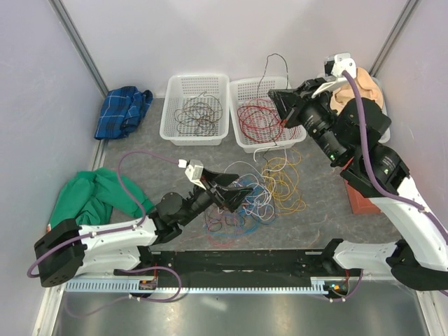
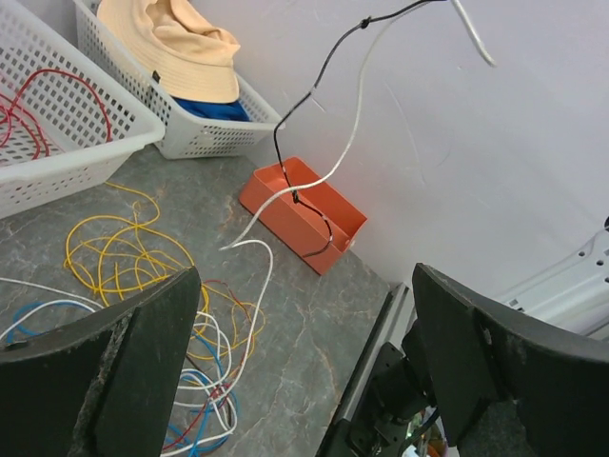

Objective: Untangle the cables

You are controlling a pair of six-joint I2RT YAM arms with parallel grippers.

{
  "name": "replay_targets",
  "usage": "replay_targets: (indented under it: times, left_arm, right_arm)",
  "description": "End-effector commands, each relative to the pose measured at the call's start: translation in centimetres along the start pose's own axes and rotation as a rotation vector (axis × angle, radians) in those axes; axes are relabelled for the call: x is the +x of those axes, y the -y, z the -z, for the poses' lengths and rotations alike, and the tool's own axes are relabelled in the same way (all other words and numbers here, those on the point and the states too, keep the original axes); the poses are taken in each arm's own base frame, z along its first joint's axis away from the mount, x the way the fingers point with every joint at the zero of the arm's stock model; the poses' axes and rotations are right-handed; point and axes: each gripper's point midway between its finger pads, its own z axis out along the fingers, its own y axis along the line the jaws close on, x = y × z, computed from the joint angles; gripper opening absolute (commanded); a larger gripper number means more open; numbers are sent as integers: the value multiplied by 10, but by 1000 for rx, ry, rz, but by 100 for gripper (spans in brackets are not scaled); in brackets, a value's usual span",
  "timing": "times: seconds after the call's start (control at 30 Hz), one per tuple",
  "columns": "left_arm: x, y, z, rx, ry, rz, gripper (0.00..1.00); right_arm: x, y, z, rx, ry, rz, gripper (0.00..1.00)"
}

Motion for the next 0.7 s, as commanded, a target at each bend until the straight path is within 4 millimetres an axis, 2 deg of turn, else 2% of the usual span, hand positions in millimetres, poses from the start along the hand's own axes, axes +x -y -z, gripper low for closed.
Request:
replay_targets:
  times: [0.0, 0.07, 0.17, 0.23, 0.27, 0.3, 0.37, 0.4, 0.43, 0.47, 0.5, 0.63, 0.67]
  left_arm:
    - [-55, 27, -10, 77, 202, -82, 100]
    - [-75, 22, -10, 25, 264, -151, 100]
    - [-113, 29, -5, -8, 361, -240, 100]
    - [-142, 41, 3, 0, 430, -273, 100]
    - [-153, 46, 8, 3, 456, -312, 100]
    - [-164, 53, 11, 18, 482, -325, 100]
    - [-186, 72, 18, 63, 527, -346, 100]
    - [-190, 79, 18, 87, 528, -354, 100]
    - [-185, 87, 13, 128, 497, -366, 100]
    - [-194, 99, 10, 160, 504, -367, 100]
    - [-191, 104, 5, 186, 487, -372, 99]
    - [-169, 122, -21, 293, 399, -390, 100]
    - [-157, 124, -32, 318, 363, -402, 100]
  right_arm:
    - [-36, -19, 15, -86, 65, -57, 0]
    - [-38, -26, 18, -121, 56, -68, 0]
    - [-34, -35, 24, -177, 23, -78, 0]
    - [-24, -34, 28, -182, -3, -77, 0]
    - [-20, -32, 29, -178, -15, -77, 0]
    - [-6, -29, 27, -168, -41, -69, 0]
    - [0, -24, 31, -158, -51, -67, 0]
    - [10, -22, 30, -153, -68, -66, 0]
    - [14, -21, 29, -152, -76, -69, 0]
    - [18, -21, 28, -151, -80, -74, 0]
    - [22, -22, 28, -158, -87, -78, 0]
    - [27, -28, 26, -186, -102, -99, 0]
    - [28, -29, 25, -190, -106, -103, 0]
